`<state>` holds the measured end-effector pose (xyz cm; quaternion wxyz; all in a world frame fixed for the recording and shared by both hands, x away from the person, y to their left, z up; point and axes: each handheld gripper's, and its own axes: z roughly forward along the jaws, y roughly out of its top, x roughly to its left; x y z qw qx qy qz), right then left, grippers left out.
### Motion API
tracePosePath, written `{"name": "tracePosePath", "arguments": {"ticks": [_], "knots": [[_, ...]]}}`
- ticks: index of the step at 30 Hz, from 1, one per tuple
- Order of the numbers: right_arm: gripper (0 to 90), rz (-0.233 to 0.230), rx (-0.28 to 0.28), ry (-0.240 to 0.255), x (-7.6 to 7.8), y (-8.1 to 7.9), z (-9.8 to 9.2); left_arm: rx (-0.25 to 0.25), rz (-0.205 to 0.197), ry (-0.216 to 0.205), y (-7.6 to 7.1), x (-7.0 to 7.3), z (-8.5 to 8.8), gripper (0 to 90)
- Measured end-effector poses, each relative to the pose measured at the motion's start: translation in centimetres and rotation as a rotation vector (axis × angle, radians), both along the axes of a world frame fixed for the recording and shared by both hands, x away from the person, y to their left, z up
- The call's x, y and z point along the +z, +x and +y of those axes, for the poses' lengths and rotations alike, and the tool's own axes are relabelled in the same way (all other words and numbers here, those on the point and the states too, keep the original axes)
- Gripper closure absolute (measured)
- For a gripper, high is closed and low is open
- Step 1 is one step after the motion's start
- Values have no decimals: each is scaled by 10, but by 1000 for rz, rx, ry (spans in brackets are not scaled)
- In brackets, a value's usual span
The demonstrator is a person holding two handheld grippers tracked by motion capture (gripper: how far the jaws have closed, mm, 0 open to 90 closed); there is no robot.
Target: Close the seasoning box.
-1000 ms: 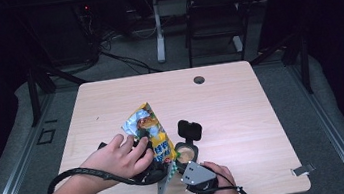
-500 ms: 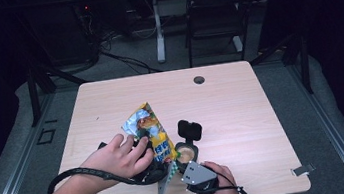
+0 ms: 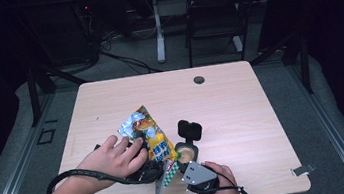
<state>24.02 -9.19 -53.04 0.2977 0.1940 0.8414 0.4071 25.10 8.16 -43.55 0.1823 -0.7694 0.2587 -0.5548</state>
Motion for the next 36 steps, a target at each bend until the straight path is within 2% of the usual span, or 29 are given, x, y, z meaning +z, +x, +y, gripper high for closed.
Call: {"name": "tracePosePath", "arguments": {"ticks": [3,20,21,28,29,36], "knots": [[900,-1,-1,-3,0,0,0,5,6,-30,1,-2,3,877],[900,-14,-15,1,2,1,-3,62,63,-125,7,-8,13,877],[900,-14,-16,1,2,1,-3,66,70,-140,8,-10,14,877],[900,-11,-19,0,2,1,-3,78,90,-160,9,-13,17,876],[900,-12,-19,1,2,1,-4,88,96,-176,9,-13,20,876],[900,-12,-15,7,3,1,-3,98,109,-206,10,-18,25,876]]}}
